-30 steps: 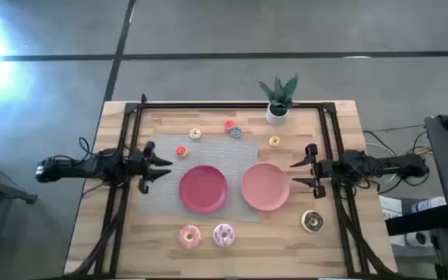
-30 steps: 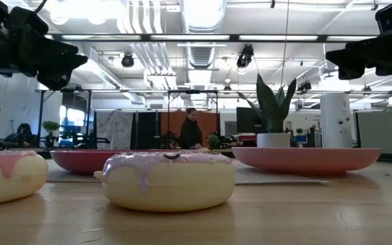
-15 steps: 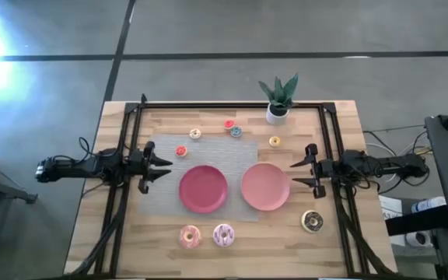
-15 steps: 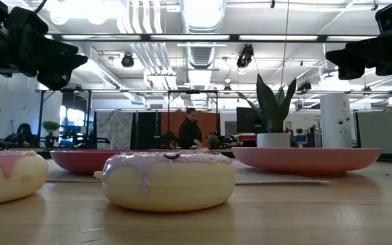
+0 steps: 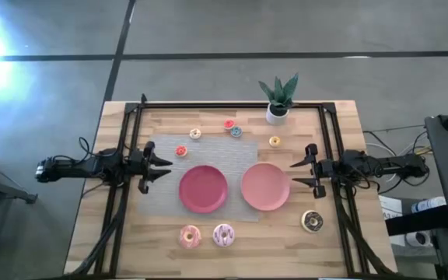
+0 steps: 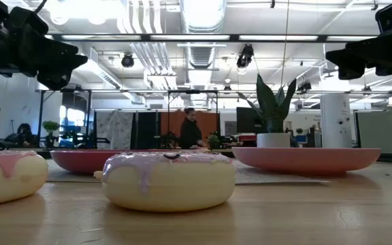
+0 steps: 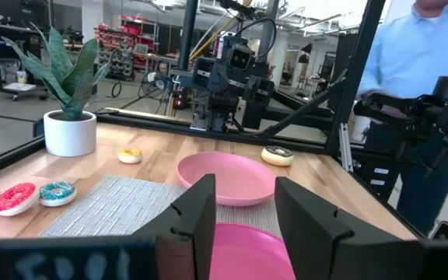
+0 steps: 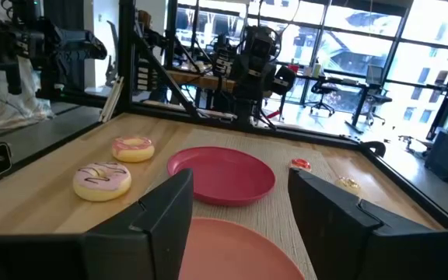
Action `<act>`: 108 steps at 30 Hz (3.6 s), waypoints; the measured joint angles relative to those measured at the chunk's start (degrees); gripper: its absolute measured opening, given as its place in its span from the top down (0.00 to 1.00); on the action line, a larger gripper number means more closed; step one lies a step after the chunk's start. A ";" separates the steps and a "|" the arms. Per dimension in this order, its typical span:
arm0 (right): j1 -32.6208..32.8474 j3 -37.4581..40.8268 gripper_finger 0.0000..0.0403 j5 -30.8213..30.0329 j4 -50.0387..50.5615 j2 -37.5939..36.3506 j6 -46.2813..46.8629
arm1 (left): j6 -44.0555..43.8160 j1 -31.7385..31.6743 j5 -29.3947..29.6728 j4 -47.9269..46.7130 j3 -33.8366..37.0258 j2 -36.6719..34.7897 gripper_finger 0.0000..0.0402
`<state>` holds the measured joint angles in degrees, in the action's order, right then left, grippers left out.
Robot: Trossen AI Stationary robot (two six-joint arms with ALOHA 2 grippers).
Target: Pick & Place donuts
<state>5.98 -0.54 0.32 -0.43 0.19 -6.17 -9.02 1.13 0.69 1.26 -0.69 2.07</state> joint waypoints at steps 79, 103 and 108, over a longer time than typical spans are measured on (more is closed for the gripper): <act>33.17 -41.08 0.50 10.17 55.90 68.91 56.29 | -0.02 0.02 0.00 -0.02 0.02 0.02 0.73; 34.13 -35.79 0.33 5.96 44.04 70.95 49.31 | -0.01 0.07 -0.01 -0.02 0.00 0.02 0.73; 34.13 -35.71 0.23 5.78 44.35 70.90 48.97 | 0.00 0.07 0.00 -0.02 0.00 0.02 0.73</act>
<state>40.12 -36.25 6.10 43.92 71.09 42.79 -9.02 1.19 0.69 1.23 -0.69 2.09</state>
